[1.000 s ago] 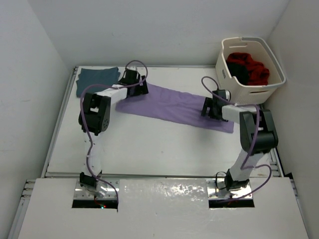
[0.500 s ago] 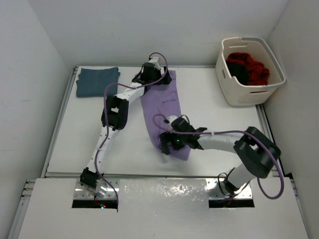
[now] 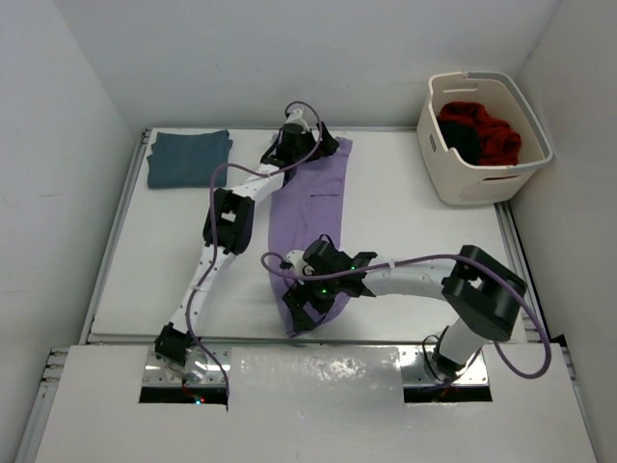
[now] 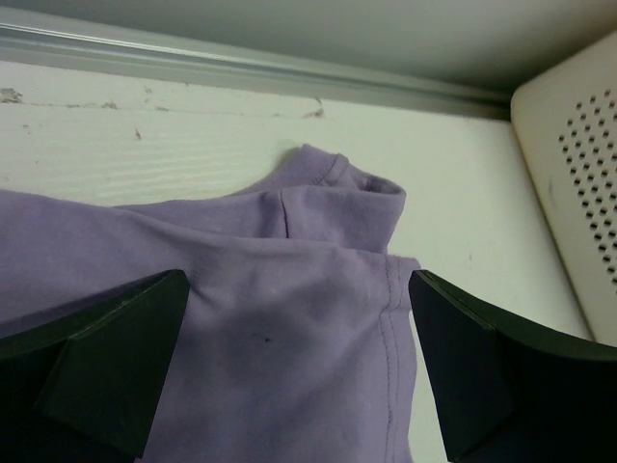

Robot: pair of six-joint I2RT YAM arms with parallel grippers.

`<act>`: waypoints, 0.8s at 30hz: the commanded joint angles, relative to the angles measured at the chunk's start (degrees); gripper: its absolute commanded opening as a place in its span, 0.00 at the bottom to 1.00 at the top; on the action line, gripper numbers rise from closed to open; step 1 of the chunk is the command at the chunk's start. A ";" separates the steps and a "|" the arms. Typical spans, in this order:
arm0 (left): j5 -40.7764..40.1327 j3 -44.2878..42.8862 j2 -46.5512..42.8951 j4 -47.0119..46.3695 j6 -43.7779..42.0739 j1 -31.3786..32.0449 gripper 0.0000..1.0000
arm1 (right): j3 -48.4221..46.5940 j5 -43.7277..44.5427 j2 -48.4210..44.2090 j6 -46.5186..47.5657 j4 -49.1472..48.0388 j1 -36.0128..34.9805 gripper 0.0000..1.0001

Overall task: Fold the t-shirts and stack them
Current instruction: Rotate the tshirt 90 degrees

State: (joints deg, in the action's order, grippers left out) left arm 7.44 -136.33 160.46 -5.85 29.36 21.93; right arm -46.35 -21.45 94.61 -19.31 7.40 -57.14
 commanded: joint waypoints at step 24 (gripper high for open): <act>-16.23 -6.32 -3.03 -3.66 10.64 -6.64 1.00 | 7.58 39.30 -19.02 -12.86 5.53 5.82 0.99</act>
State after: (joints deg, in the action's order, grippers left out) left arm -6.31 -142.87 165.86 -12.19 45.58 16.25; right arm -40.18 11.42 76.66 -28.25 15.46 -51.72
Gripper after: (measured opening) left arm 0.996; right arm 0.992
